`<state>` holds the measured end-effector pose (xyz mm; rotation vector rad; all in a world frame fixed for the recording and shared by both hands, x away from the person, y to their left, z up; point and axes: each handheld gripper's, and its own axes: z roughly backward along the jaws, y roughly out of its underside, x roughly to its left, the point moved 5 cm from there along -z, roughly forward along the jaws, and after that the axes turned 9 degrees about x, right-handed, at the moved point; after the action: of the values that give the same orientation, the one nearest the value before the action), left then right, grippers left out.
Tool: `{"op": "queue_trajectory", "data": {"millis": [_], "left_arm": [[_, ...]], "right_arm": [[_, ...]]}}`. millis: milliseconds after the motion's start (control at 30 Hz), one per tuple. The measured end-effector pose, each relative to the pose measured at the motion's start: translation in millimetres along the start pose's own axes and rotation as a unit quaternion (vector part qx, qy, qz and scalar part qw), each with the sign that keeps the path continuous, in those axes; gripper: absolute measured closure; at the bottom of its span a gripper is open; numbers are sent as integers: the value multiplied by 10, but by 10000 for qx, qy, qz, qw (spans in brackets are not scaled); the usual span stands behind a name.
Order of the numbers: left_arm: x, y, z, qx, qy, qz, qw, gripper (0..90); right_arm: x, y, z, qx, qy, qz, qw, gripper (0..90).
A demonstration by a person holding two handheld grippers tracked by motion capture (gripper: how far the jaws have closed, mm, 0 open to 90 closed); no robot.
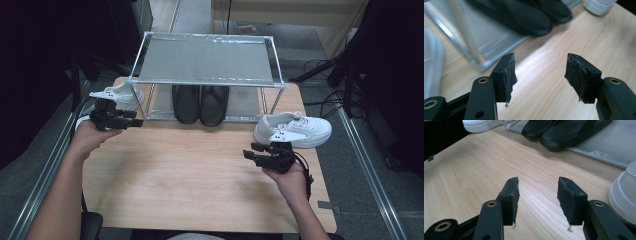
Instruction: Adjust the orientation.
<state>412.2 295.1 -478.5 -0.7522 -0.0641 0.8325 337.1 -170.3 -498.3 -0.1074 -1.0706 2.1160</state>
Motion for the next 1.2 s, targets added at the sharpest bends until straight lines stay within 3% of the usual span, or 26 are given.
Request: {"op": "queue_trajectory", "data": {"millis": [233, 467, 700, 800, 867, 1067, 1133, 1200], "left_arm": [[336, 144, 68, -37, -380, 237, 9990, 446], [620, 238, 166, -288, -611, 535, 9963, 459], [822, 112, 297, -398, -1003, 650, 9920, 453], [918, 23, 341, -215, -999, 607, 9929, 463], [984, -25, 345, -227, -953, 642, 9931, 467], [1196, -76, 240, -44, -1015, 655, 9927, 470], [1275, -61, 219, -154, -990, 811, 9917, 468], [1358, -5, 164, -20, -986, 973, 9904, 494]], "right_arm": [[-11, 60, 33, 40, 96, -35, 9999, 529], [-37, 133, 105, 49, 237, -100, 9997, 525], [-39, 179, 129, 126, 362, -99, 9992, 522], [-38, 188, 124, 153, 381, -107, 9991, 521], [-40, 190, 116, 162, 380, -97, 9991, 521], [-39, 182, 100, 150, 356, -165, 9991, 521], [-38, 180, 96, 160, 366, -141, 9991, 521], [-36, 179, 95, 163, 359, -134, 9991, 521]]}}
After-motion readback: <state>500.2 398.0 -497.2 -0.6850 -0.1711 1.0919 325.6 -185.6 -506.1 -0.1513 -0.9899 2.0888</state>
